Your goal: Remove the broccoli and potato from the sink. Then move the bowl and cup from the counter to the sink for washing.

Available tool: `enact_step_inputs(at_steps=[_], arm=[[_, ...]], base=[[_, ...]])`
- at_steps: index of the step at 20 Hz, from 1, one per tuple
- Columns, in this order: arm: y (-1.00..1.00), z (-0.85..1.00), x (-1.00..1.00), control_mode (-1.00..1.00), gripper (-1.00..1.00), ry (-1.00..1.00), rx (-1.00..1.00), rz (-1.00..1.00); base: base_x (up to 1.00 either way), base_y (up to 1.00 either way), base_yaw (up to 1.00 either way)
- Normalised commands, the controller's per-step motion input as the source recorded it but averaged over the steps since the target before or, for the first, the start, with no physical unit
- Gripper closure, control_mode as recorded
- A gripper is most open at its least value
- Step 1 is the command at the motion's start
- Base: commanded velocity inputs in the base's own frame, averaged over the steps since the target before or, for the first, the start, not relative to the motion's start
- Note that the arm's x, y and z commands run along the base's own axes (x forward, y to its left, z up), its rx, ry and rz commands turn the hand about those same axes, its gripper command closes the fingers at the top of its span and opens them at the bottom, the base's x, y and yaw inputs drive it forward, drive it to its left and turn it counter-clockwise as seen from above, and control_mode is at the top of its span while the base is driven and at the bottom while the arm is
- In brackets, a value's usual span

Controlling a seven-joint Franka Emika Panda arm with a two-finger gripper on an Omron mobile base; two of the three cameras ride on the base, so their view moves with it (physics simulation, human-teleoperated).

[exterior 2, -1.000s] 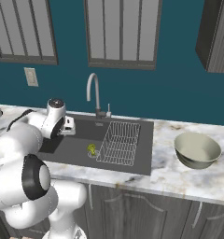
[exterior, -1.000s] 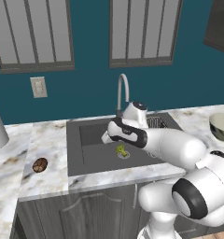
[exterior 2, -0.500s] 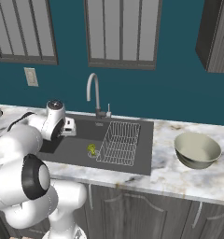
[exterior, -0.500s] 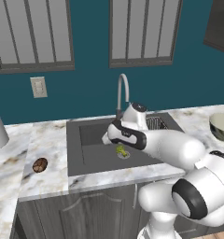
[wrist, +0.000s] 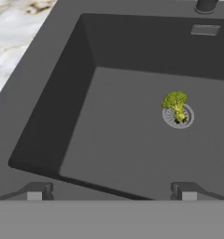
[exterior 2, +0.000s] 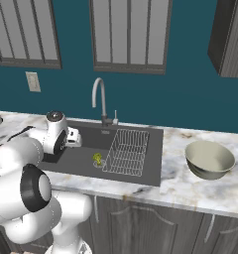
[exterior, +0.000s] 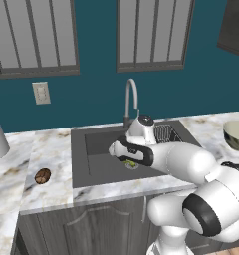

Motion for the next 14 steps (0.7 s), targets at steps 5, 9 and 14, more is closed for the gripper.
enact_step_inputs(at_steps=[5, 9, 14], arm=[[-0.11, -0.09, 0.04, -1.00, -1.00, -0.05, -0.06, -0.12], [-0.14, -0.05, 0.04, -1.00, -1.00, -0.04, -0.04, -0.11], [-0.16, -0.02, 0.07, -1.00, -1.00, -0.01, -0.01, -0.04]], base=[[0.00, 0.00, 0.00], [0.00, 0.00, 0.00], [0.00, 0.00, 0.00]])
